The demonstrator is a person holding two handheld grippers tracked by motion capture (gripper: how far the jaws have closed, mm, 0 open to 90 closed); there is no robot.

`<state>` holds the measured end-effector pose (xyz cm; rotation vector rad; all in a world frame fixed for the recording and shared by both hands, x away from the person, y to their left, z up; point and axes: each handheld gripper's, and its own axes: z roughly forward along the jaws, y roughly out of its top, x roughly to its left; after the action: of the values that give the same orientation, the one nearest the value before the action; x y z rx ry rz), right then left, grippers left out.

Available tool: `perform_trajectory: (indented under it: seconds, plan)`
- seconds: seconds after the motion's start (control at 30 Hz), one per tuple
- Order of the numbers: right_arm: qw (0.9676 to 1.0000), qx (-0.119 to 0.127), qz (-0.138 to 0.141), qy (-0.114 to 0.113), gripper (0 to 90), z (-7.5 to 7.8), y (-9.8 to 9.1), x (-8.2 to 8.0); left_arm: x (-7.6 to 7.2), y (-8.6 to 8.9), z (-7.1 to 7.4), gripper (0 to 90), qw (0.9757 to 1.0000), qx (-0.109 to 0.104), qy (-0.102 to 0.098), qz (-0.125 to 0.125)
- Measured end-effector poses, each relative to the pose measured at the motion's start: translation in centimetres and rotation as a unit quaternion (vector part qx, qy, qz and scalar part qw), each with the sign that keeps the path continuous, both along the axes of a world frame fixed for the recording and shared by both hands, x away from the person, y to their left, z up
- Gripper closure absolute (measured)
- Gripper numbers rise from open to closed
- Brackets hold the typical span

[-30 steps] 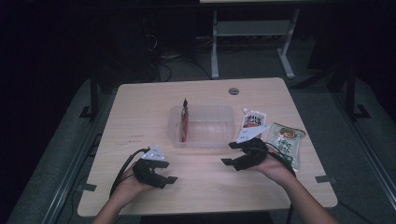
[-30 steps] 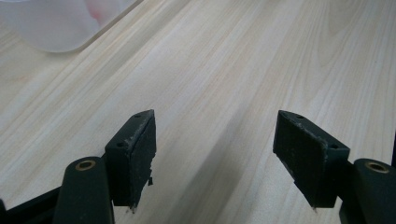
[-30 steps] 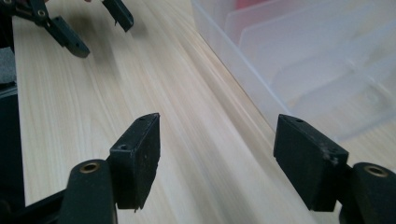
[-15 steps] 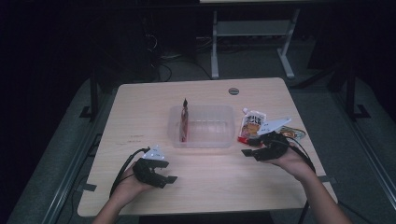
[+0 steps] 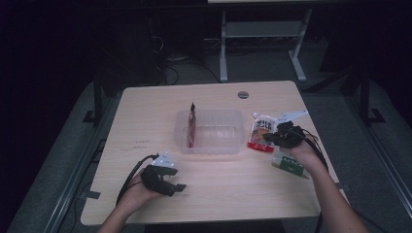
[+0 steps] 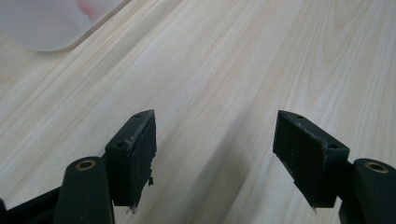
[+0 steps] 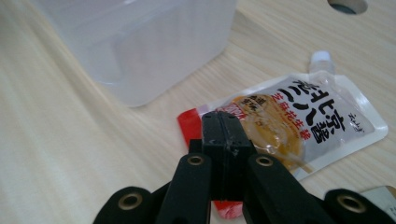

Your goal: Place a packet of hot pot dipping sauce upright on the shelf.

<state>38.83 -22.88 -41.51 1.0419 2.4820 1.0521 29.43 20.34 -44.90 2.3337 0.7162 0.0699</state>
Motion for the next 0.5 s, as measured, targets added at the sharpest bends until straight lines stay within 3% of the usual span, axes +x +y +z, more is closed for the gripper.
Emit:
perform_trajectory:
  seconds: [0.3,0.5]
  plan:
    - [0.9985,-0.045,-0.022,0.021,89.9,-2.2,0.5,3.0,-0.1,0.1,0.0,29.7,1.0,0.0,-0.001,-0.001]
    - [0.998,-0.049,-0.028,0.03,89.9,-3.4,0.8,4.3,0.0,0.1,0.0,29.8,1.0,0.001,-0.001,-0.001]
